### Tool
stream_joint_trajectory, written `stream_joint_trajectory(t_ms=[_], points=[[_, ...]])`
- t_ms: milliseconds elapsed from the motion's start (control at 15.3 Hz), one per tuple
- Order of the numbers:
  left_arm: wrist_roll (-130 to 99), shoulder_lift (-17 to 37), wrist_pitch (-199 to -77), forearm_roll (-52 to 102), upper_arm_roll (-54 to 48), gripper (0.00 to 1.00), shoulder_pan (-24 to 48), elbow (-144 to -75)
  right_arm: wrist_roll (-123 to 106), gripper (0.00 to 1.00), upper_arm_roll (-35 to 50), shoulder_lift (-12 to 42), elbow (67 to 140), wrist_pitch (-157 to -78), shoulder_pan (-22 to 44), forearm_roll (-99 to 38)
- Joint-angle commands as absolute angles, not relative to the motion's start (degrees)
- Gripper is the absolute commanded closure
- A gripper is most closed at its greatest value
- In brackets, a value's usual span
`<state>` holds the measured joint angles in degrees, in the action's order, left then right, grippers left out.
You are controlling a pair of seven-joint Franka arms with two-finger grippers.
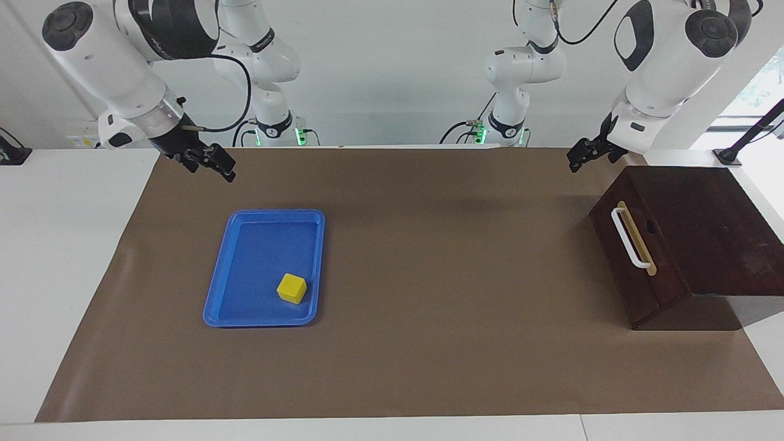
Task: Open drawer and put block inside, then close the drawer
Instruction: 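Move the right gripper over the yellow cube while the left gripper reaches the drawer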
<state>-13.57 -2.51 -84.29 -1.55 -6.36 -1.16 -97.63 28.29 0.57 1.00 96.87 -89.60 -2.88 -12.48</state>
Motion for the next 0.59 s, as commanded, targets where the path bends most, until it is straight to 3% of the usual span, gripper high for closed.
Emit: stream_joint_trajectory(t_ms=[0, 261, 522], points=[[-13.4, -4.0, -83.9, -0.8, -6.2, 0.0, -1.8, -98.0, 44.1, 0.0, 1.0, 5.5, 97.7, -95.5, -5.2, -22.3], [-12.4, -3.7, -100.2, -4.2, -6.2, 0.0, -1.3, -102.7, 64.7, 0.0, 1.0, 10.0, 101.1, -108.4, -5.1, -34.6], [-11.8, 2.4, -110.6, -12.5, -6.2, 0.0, -0.7, -107.0, 70.5, 0.0, 1.0, 10.1, 107.7, -117.7, -4.5, -44.8]])
